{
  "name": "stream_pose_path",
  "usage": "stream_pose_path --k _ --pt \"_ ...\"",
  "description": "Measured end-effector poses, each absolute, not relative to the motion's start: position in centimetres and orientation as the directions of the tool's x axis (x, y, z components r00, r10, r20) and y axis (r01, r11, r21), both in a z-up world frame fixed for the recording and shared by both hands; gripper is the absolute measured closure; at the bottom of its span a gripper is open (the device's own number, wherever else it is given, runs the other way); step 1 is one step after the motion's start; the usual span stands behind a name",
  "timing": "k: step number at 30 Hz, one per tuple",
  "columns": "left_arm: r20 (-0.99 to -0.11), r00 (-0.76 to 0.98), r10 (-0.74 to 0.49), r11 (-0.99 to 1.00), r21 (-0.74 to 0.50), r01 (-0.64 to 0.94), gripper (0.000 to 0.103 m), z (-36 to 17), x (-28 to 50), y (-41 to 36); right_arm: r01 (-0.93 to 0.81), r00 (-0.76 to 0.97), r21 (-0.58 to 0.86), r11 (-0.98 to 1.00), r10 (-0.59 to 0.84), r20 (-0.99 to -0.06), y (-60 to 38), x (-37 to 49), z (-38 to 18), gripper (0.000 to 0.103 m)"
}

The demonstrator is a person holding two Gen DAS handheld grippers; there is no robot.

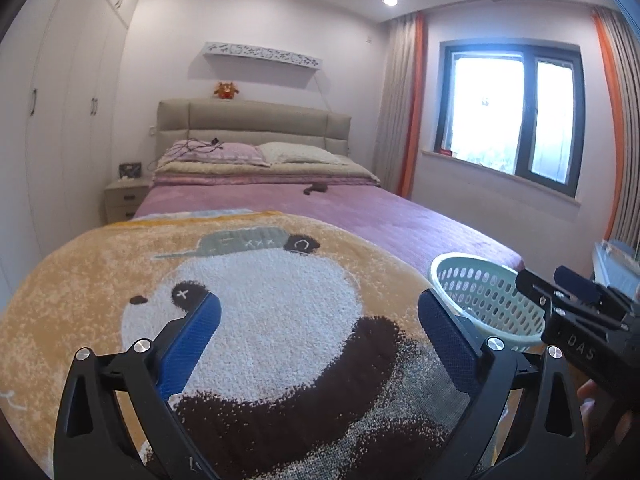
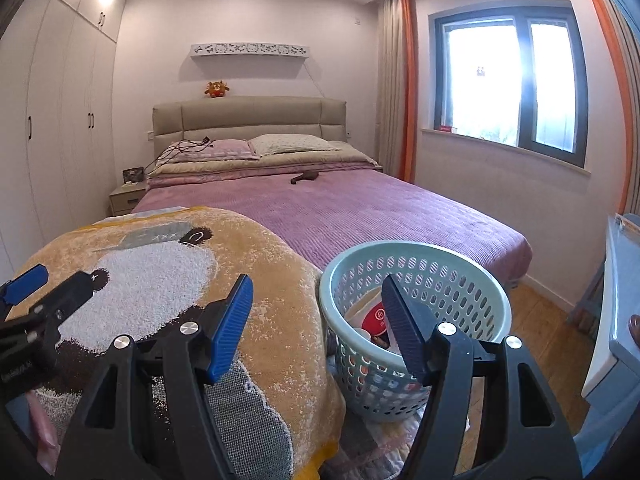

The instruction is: Collect trash

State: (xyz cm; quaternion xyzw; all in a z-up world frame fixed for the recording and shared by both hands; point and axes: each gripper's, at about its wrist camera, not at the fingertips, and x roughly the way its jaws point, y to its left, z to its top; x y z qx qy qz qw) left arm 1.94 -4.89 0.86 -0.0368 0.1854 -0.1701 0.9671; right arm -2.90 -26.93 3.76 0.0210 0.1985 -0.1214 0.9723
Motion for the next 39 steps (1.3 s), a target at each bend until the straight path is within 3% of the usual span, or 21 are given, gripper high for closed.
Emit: stream_pose_path --k 39 --pt "-0.375 0.869 -0.322 0.947 -0.132 0.294 0.007 0.8 2.0 -5.4 0.199 0.872 0.046 0.979 -0.155 -0.464 -27.4 -1.6 2.6 0.040"
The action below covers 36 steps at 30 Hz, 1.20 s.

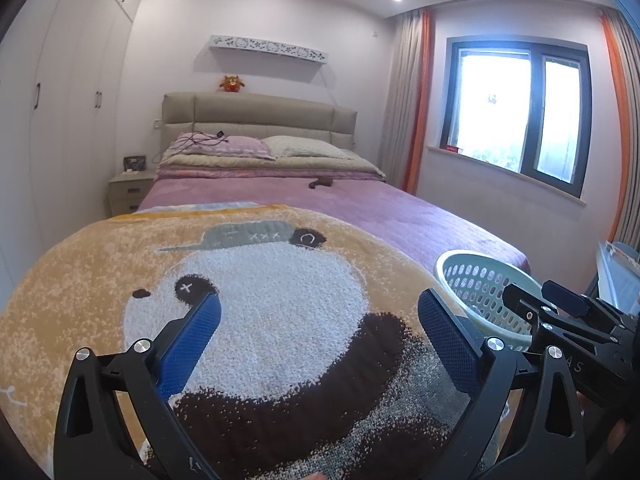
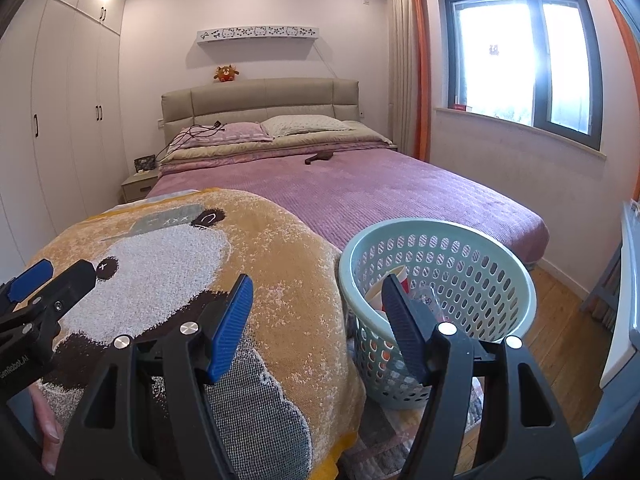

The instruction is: Collect trash

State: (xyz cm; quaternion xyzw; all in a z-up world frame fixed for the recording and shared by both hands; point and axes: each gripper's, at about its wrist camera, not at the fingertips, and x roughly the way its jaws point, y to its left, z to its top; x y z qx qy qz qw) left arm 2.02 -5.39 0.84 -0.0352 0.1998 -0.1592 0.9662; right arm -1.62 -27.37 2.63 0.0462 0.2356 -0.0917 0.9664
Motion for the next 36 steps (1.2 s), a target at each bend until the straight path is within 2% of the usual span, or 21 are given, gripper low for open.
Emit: stream_pose_path --k 36 --pt "-0.383 0.871 -0.308 0.951 -0.136 0.277 0.007 0.84 1.92 -5.60 0.177 0.878 0.036 0.983 -0.141 -0.458 -26.58 -1.54 3.27 0.040"
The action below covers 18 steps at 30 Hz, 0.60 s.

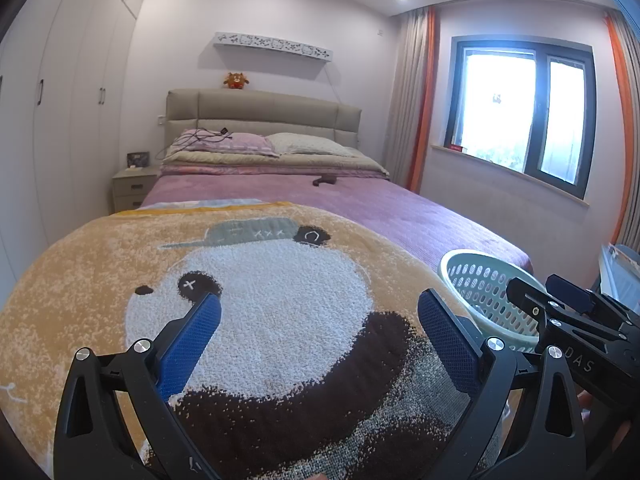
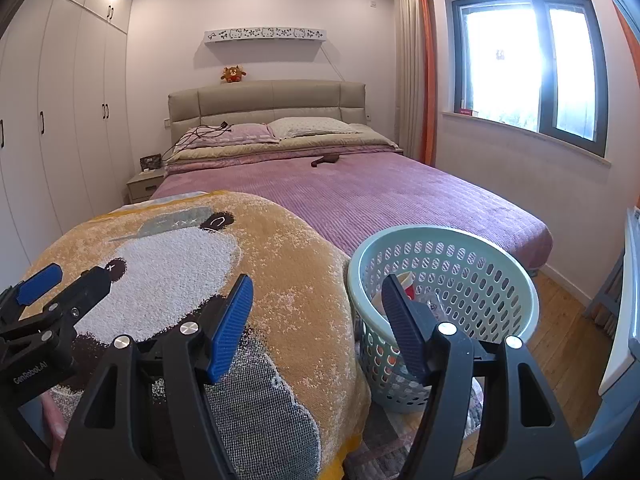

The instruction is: Collect trash

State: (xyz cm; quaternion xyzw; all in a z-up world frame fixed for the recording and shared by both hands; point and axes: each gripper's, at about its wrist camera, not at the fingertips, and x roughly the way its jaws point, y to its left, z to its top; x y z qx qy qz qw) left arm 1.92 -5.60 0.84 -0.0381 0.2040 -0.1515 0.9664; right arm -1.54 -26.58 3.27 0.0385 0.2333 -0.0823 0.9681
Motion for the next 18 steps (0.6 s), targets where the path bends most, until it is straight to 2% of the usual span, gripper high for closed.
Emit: stream_pose_path --k 18 --pt "-0.382 0.872 -0.306 0.952 -0.135 0.275 0.007 0.86 1.87 -5.62 0.175 0.876 0.043 0.984 -0.136 -0.464 -26.59 -1.51 3.09 0.040"
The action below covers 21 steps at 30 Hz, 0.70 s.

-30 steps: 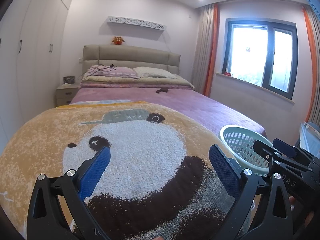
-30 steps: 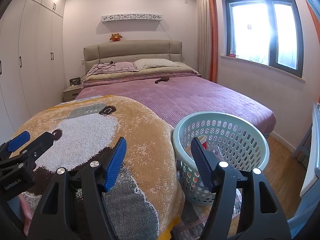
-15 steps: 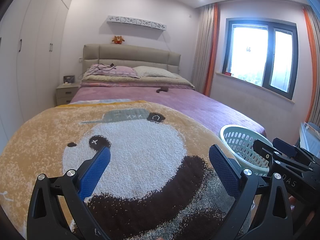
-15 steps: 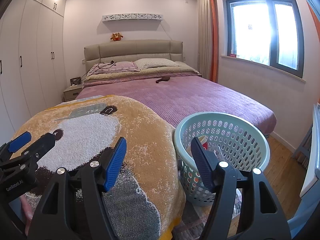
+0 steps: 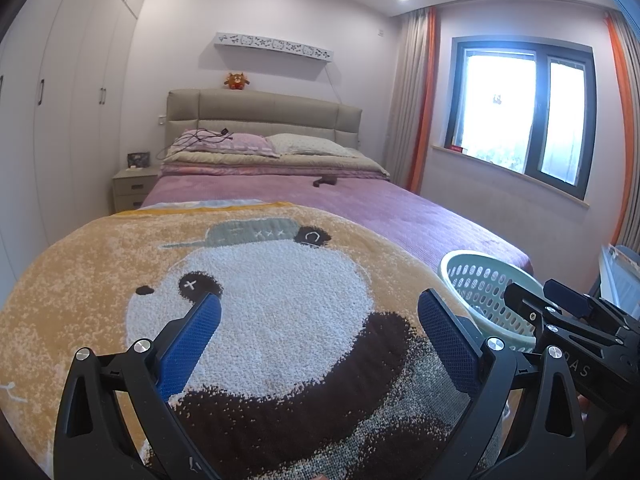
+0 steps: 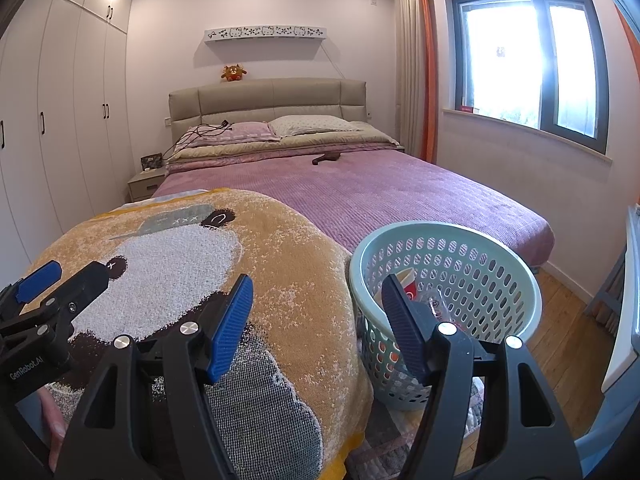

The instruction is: Collect trash

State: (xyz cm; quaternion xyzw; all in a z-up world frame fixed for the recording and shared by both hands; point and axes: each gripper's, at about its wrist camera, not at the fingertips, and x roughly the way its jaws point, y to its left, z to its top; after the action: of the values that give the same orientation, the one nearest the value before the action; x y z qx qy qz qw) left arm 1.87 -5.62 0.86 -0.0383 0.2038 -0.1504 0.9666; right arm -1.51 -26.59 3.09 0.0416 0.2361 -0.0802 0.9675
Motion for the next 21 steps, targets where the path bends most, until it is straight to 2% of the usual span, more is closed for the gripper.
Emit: stream_pose_path --k 21 --pt "-0.390 0.873 -0.293 0.956 -0.143 0.257 0.007 1.01 1.74 -5.65 0.175 0.876 0.036 0.984 -0.139 -0.462 -26.35 -1.66 3.06 0.040"
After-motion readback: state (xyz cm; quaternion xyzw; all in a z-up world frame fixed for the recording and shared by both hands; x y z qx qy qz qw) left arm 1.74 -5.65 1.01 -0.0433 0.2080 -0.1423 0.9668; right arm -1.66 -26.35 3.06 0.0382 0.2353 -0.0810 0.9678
